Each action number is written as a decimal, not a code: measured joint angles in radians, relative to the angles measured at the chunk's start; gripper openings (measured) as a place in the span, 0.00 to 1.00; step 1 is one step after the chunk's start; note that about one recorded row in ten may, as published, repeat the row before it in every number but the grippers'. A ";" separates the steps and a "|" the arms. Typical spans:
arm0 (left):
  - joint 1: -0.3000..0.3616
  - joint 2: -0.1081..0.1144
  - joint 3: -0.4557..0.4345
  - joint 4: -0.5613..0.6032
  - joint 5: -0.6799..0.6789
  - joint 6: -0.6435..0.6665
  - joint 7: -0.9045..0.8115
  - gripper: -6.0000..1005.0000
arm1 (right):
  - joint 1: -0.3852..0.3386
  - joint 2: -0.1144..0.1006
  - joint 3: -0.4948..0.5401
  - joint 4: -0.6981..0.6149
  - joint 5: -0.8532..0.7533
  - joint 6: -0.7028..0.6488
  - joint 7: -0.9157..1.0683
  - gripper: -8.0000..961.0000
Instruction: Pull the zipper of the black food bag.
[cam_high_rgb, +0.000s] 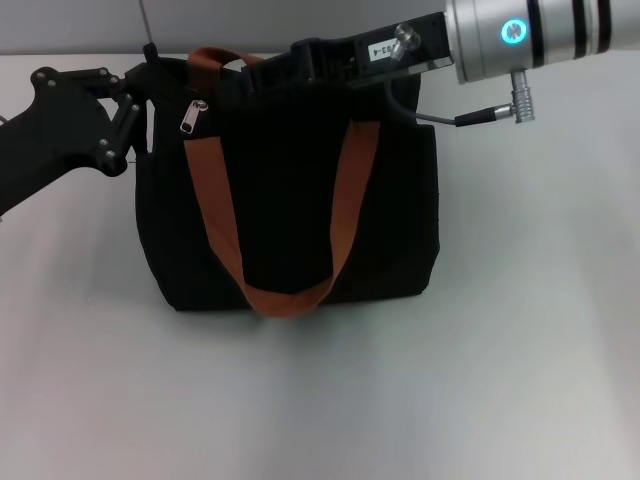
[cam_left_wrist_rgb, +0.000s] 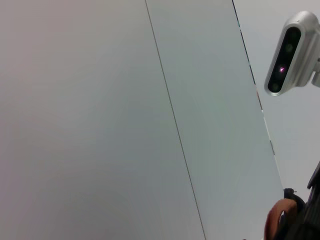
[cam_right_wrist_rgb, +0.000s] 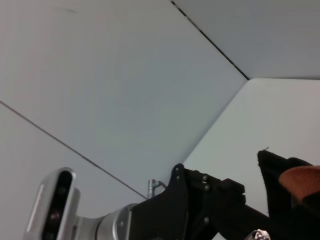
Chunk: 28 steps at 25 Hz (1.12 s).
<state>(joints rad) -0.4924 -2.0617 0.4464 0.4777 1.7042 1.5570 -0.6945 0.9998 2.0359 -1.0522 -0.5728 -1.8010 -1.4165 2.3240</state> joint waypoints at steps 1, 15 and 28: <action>0.000 0.000 0.000 0.000 0.000 0.000 0.000 0.05 | 0.004 0.002 0.000 0.000 -0.007 0.006 0.005 0.59; 0.001 0.000 0.000 0.001 -0.013 0.013 -0.002 0.05 | 0.056 0.027 -0.002 0.004 -0.084 0.053 0.054 0.41; 0.003 0.000 0.000 0.001 -0.016 0.034 -0.002 0.06 | 0.078 0.041 -0.009 0.002 -0.117 0.092 0.067 0.32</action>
<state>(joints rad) -0.4893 -2.0617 0.4464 0.4786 1.6882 1.5909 -0.6965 1.0782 2.0773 -1.0611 -0.5706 -1.9178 -1.3248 2.3910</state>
